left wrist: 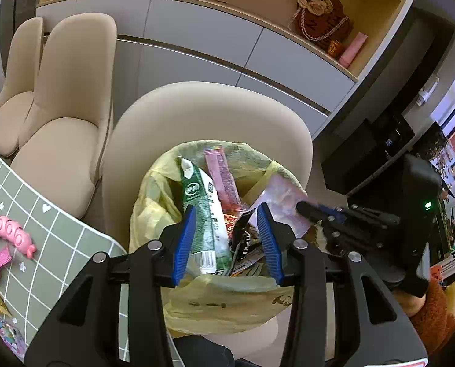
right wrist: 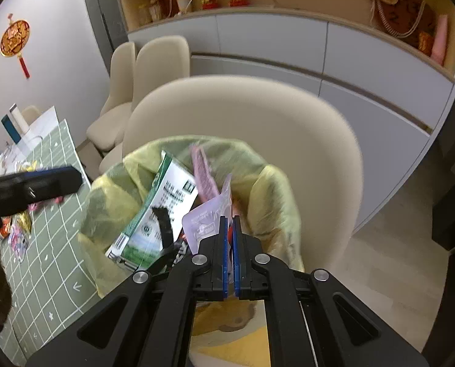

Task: Collect trash
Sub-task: 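Open the left tool over the bin while the right tool releases the purple bag, then move the left tool back to the table and grasp the red snack bag, then grasp the clear plastic cup with the right tool while the left tool holds the red bag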

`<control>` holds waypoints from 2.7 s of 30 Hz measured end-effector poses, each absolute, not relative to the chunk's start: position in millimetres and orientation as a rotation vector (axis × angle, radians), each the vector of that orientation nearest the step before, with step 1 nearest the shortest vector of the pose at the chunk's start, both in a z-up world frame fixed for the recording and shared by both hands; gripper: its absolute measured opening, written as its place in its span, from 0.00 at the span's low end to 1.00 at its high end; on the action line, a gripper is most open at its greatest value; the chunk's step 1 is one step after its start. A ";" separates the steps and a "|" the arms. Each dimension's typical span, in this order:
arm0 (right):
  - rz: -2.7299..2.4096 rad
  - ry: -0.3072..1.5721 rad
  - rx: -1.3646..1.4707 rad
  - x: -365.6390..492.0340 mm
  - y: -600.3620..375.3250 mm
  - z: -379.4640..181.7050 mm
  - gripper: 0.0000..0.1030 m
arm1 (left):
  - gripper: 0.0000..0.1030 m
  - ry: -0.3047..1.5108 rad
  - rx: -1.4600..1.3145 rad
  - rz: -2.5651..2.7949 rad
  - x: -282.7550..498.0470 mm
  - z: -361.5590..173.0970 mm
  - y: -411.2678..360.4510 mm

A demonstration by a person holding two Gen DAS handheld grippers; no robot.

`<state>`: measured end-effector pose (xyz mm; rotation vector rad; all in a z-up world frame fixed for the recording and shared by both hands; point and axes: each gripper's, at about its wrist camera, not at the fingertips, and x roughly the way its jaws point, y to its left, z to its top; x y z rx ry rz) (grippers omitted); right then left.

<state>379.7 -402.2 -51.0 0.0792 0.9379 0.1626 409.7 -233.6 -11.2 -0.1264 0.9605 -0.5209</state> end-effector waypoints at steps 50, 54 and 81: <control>0.704 0.883 -0.183 312.7 -137.4 -53.2 0.50 | 0.38 0.919 -0.317 0.325 277.3 -92.9 223.8; 0.735 0.889 -0.210 315.5 -127.5 -58.0 0.50 | 0.38 0.961 -0.376 0.317 275.1 -106.7 231.0; 0.891 0.944 -0.277 421.8 -11.0 -95.8 0.50 | 0.39 0.946 -0.559 0.274 166.9 -82.4 165.4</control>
